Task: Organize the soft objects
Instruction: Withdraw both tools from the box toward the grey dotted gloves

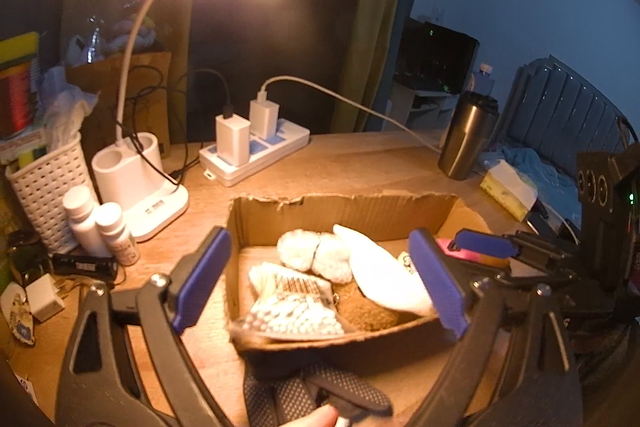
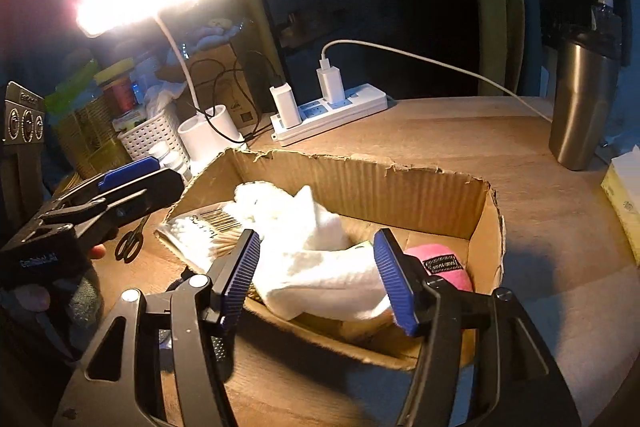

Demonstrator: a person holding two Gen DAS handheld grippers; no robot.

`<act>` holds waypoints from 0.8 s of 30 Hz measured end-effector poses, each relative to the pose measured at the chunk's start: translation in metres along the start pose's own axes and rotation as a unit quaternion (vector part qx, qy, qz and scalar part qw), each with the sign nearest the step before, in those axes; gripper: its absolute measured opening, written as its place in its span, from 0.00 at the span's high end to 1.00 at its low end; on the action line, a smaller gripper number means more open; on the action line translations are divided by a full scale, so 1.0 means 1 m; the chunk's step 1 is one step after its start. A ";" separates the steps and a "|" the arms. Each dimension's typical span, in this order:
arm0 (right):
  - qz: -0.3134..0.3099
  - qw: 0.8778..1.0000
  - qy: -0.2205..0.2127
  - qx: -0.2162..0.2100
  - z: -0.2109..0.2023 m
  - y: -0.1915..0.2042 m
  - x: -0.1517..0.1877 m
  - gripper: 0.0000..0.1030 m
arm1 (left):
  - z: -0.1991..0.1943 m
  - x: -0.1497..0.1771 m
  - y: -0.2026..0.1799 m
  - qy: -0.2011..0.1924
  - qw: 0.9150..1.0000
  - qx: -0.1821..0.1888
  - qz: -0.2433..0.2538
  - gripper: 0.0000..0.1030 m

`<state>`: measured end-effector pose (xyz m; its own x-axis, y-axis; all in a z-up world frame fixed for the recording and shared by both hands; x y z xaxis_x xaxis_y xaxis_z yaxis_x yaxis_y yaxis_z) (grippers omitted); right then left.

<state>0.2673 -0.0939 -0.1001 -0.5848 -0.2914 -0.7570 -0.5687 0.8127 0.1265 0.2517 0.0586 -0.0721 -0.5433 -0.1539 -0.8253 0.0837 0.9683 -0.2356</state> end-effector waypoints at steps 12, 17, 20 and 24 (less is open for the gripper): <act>-0.014 0.999 -0.028 0.008 -0.029 0.017 0.000 0.39 | -0.040 0.006 0.003 -0.030 1.000 -0.007 -0.002 0.11; -0.023 0.999 -0.036 0.011 -0.038 0.027 0.001 0.39 | -0.053 0.012 0.005 -0.035 0.999 -0.008 -0.003 0.11; -0.028 0.999 -0.040 0.013 -0.044 0.033 0.004 0.39 | -0.060 0.017 0.006 -0.037 0.999 -0.008 -0.005 0.11; -0.033 0.998 -0.044 0.014 -0.052 0.041 0.007 0.39 | -0.071 0.025 0.009 -0.040 0.999 -0.012 -0.004 0.11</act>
Point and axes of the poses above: each gripper's, at about its wrist camera, not at the fingertips, and z roughly the way its jaws point, y to its left, x to its underside, the point moved 7 cm from there along z, roughly the way its jaws point, and after that the axes turned 4 degrees about x, right-handed, at the moved point
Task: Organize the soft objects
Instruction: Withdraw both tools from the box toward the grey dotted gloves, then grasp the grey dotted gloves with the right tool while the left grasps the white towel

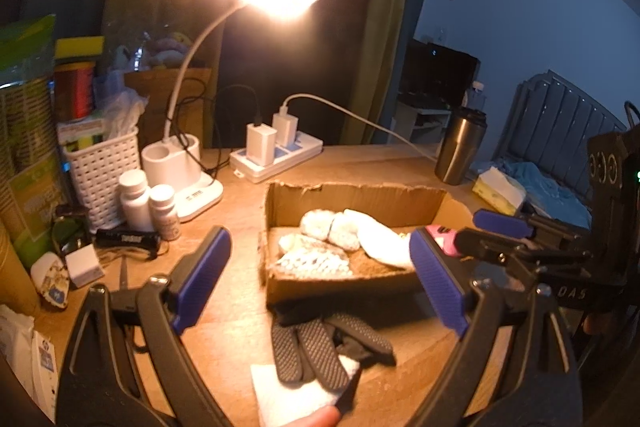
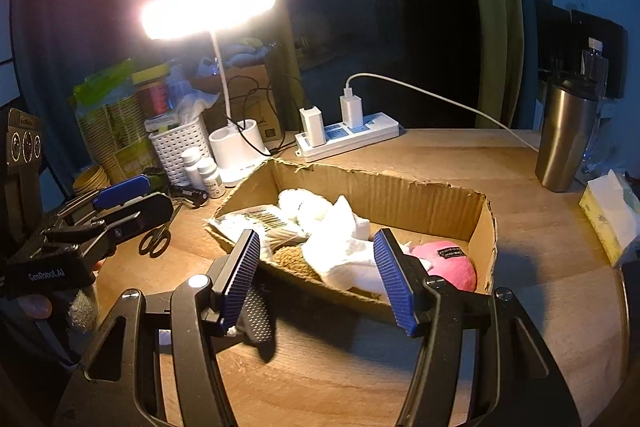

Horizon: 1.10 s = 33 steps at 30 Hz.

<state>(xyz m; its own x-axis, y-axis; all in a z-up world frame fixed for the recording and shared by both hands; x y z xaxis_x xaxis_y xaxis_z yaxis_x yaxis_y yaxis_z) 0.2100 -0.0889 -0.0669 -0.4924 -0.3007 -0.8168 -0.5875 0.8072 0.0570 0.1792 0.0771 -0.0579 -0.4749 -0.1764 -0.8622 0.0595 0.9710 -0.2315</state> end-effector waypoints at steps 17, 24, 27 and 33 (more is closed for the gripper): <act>-0.025 0.999 0.024 -0.022 0.009 0.041 0.020 0.39 | -0.033 0.042 0.034 0.007 0.999 -0.037 -0.030 0.11; -0.040 0.997 0.050 -0.031 0.032 0.062 0.030 0.39 | -0.040 0.054 0.055 0.008 0.998 -0.053 -0.039 0.11; -0.044 0.996 0.064 -0.037 0.044 0.073 0.035 0.39 | -0.042 0.061 0.063 0.012 0.997 -0.058 -0.039 0.11; -0.050 0.994 0.093 -0.039 0.071 0.084 0.046 0.39 | -0.041 0.070 0.081 0.019 0.996 -0.065 -0.053 0.11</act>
Point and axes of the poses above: each gripper's, at about its wrist camera, not at the fingertips, and z roughly the way its jaws point, y to its left, x to its underside, the point moved 7 cm from there along z, roughly the way its jaws point, and after that the axes turned 4 degrees about x, right-handed, at the moved point
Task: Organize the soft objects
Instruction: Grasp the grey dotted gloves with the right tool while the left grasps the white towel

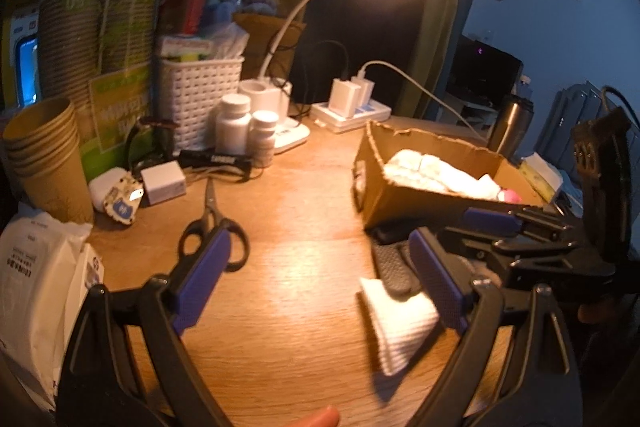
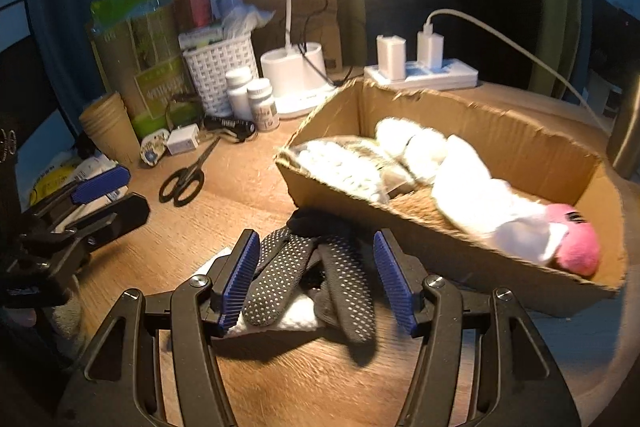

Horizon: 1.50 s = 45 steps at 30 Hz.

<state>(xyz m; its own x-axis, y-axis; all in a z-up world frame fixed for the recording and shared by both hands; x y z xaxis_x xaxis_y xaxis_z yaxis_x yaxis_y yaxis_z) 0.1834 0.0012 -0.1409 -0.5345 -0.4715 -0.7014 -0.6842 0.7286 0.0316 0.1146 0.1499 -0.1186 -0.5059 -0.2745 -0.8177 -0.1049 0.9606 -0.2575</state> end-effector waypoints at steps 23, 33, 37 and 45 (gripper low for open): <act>0.007 1.000 0.002 -0.017 0.007 -0.002 0.005 0.70 | 0.021 0.018 -0.016 0.048 0.998 0.028 -0.004 0.11; 0.031 0.998 -0.058 -0.009 -0.048 -0.034 0.008 0.69 | 0.037 0.034 -0.064 0.090 0.994 0.052 0.017 0.11; 0.044 0.996 -0.076 0.000 -0.065 -0.052 0.011 0.69 | 0.051 0.041 -0.079 0.118 0.991 0.047 0.031 0.11; 0.080 0.993 -0.082 0.008 -0.075 -0.086 0.026 0.69 | 0.067 0.053 -0.090 0.164 0.984 0.020 0.065 0.12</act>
Point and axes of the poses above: each gripper's, at about its wrist camera, not at the fingertips, and z roughly the way its jaws point, y to its left, x to its underside, the point moved 7 cm from there along z, roughly the way its jaws point, and after that the axes turned 4 degrees about x, right-handed, at the moved point
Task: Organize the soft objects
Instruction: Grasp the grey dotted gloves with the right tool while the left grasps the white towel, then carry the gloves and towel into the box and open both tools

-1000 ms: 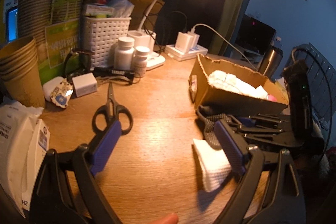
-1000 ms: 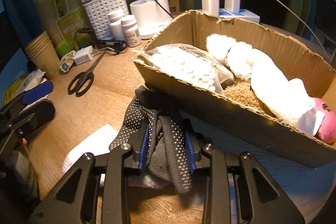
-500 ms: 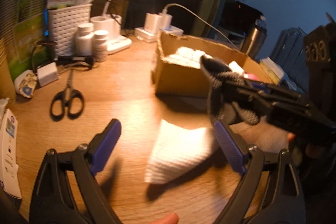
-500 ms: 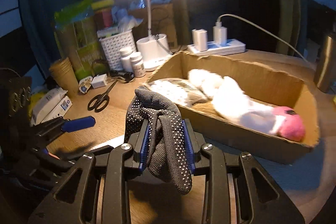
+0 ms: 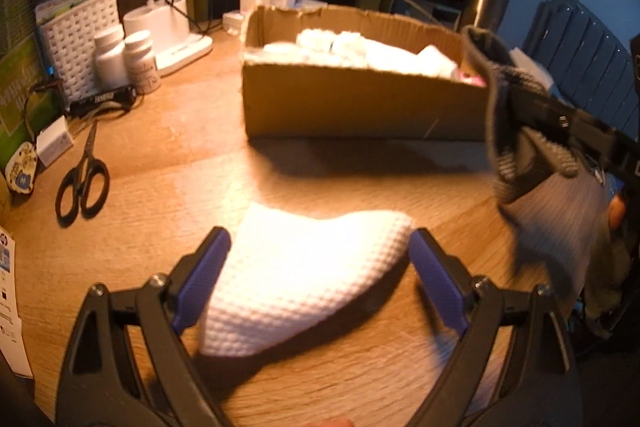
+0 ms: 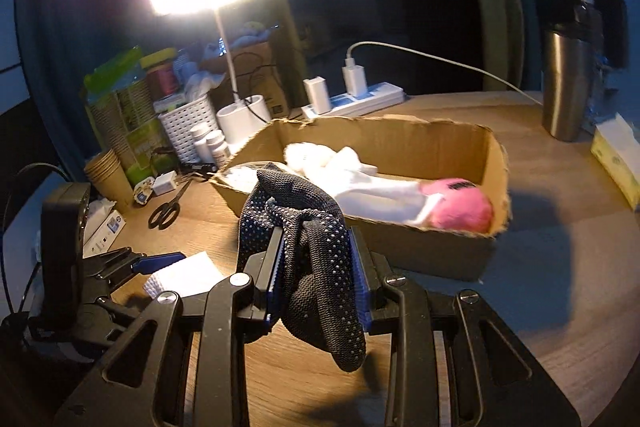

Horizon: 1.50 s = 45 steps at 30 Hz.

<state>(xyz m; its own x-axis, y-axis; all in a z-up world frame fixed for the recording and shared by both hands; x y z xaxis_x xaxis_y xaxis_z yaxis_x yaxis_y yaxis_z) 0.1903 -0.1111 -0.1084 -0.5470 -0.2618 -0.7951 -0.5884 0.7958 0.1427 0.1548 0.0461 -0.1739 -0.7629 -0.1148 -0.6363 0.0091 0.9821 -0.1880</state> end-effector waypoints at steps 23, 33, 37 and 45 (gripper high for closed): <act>0.020 0.998 -0.042 0.048 -0.048 -0.041 -0.008 0.69 | -0.040 -0.015 -0.061 -0.077 0.990 0.030 0.112 0.69; 0.016 0.997 -0.054 0.057 -0.057 -0.045 -0.015 0.69 | -0.057 -0.036 -0.066 -0.113 0.988 0.053 0.090 0.69; 0.016 0.996 -0.057 0.061 -0.059 -0.047 -0.018 0.69 | -0.060 -0.049 -0.067 -0.130 0.987 0.068 0.071 0.69; 0.015 0.996 -0.062 0.065 -0.058 -0.052 -0.025 0.69 | -0.063 -0.066 -0.073 -0.149 0.984 0.072 0.071 0.69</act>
<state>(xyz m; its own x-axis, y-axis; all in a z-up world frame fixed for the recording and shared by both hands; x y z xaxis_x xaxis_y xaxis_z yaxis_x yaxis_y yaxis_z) 0.1998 -0.1780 -0.0617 -0.4805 -0.1739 -0.8596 -0.4864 0.8684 0.0962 0.1642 -0.0083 -0.0712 -0.5241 -0.0385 -0.8508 0.2097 0.9624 -0.1727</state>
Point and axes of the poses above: each gripper's, at about its wrist camera, not at the fingertips, and z roughly the way its jaws point, y to its left, x to its underside, the point moved 7 cm from there along z, roughly the way its jaws point, and after that the axes turned 4 degrees about x, right-handed, at the moved point
